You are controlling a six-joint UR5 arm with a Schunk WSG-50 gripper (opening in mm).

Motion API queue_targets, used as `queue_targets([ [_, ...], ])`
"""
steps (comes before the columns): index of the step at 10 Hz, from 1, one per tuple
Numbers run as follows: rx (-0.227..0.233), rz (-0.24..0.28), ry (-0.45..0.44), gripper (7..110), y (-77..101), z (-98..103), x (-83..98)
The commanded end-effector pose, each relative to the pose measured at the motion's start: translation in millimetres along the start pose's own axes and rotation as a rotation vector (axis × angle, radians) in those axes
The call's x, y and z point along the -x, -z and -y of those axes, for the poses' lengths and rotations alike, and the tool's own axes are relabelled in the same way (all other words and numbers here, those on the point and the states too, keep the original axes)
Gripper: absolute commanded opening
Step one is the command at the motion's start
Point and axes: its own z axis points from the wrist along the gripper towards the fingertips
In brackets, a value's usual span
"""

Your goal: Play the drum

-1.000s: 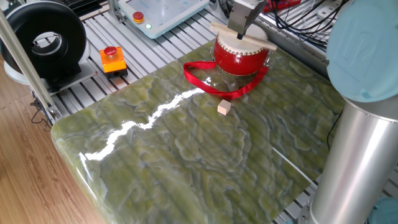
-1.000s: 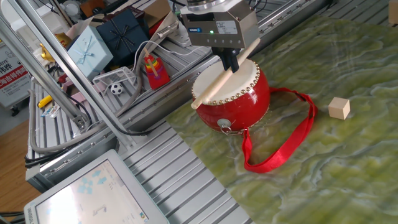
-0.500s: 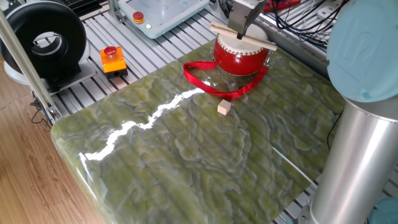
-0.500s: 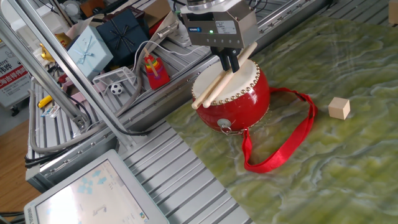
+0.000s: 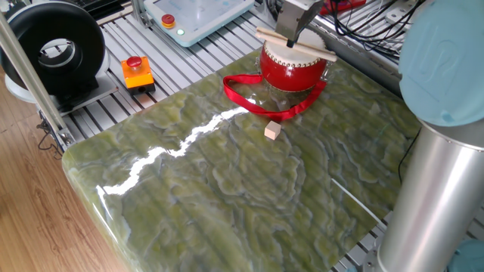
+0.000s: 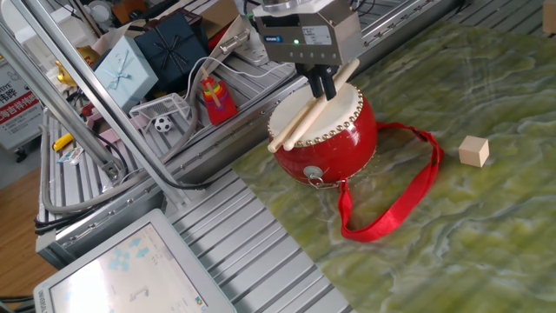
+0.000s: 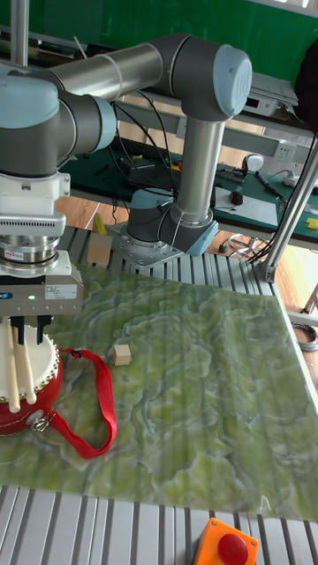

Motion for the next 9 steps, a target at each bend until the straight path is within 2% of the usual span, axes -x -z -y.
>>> queue_targets([
  [1, -0.052, 0.014, -0.023, 44, 11.9, 2.7, 1.0],
  [4, -0.101, 0.005, -0.07, 44, 25.5, -9.9, -0.8],
  [5, -0.101, 0.003, -0.092, 44, 26.5, -16.7, -2.1],
  [7, -0.028, 0.054, -0.123, 44, 26.5, -42.7, 11.2],
  [8, 0.017, 0.101, -0.169, 44, 25.3, -58.8, 22.7],
  [9, 0.019, 0.108, -0.259, 22, 19.8, -67.9, 23.7],
])
